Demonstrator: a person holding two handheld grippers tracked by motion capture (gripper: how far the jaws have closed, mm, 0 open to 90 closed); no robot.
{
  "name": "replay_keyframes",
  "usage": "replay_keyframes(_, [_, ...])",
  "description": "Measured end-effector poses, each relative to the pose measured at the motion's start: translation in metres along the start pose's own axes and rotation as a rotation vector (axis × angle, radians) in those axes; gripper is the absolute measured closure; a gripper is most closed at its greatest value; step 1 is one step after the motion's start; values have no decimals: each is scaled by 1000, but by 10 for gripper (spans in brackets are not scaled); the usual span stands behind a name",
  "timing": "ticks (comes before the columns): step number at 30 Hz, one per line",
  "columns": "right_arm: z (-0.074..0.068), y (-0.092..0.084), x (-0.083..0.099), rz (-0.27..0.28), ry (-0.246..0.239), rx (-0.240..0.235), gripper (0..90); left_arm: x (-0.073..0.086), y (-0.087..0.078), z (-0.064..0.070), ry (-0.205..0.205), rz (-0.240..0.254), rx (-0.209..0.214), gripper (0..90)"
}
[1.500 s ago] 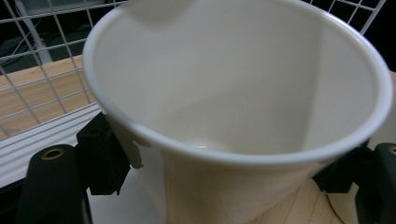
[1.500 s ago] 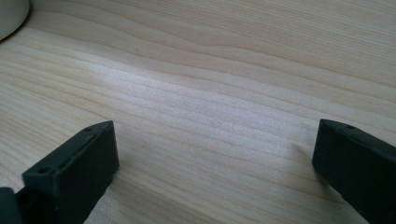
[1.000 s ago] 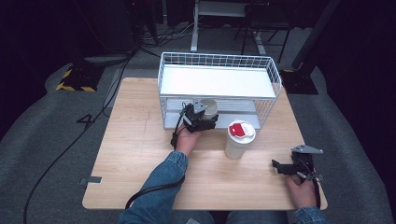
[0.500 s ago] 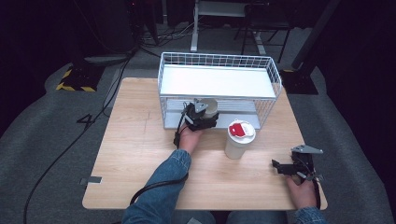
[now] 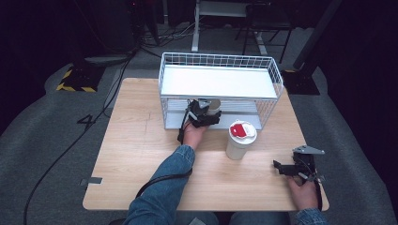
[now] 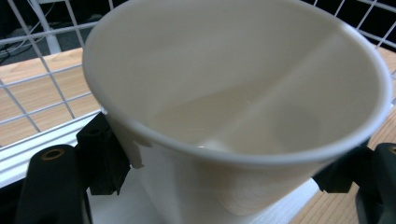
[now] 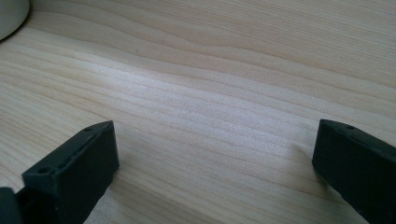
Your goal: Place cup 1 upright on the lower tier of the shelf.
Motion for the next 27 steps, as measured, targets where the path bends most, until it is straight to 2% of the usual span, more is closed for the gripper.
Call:
replay_keyframes(3, [0,0,0,0,1,0,5,0,0,0,1,-12,-7,213])
replay_keyframes(5, [0,0,0,0,0,0,6,0,1,1,4,-20,9,211])
replay_keyframes(7, [0,0,0,0,1,0,5,0,3,1,-23,-26,17,188])
replay_keyframes(8, [0,0,0,0,1,0,5,0,3,1,-23,-26,17,128])
replay_keyframes(9, [0,0,0,0,0,0,6,1,5,0,-44,-33,23,128])
replay_keyframes(10, [0,0,0,0,0,0,5,2,6,-1,-59,-46,16,68])
replay_keyframes(11, [0,0,0,0,0,0,5,3,6,-2,-71,-43,18,68])
replay_keyframes(12, [0,0,0,0,1,0,6,3,7,-1,-93,-31,38,12])
replay_keyframes(13, [0,0,0,0,0,0,6,4,6,-2,-99,-31,39,0])
replay_keyframes(14, [0,0,0,0,0,0,5,5,4,-4,-78,-27,30,0])
replay_keyframes(16, [0,0,0,0,0,0,6,5,3,-3,-87,-16,30,0])
replay_keyframes(20, [0,0,0,-1,1,0,5,5,-4,-3,-56,-10,26,0])
replay_keyframes(25, [0,0,0,0,1,0,5,7,-17,-3,-56,0,25,0])
replay_keyframes(26, [0,0,0,0,1,0,6,9,-24,-2,-41,8,50,0])
replay_keyframes(27, [0,0,0,-1,2,-1,5,9,-27,-1,-48,14,54,0])
Point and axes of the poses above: each handheld gripper's, and its own axes: y roughly forward along the jaws, x roughly out of its underside, z roughly to its right, the point moved 10 cm from there along y, roughly forward along the jaws, and after that the axes turned 2 degrees about -z, right-handed, at the moved point
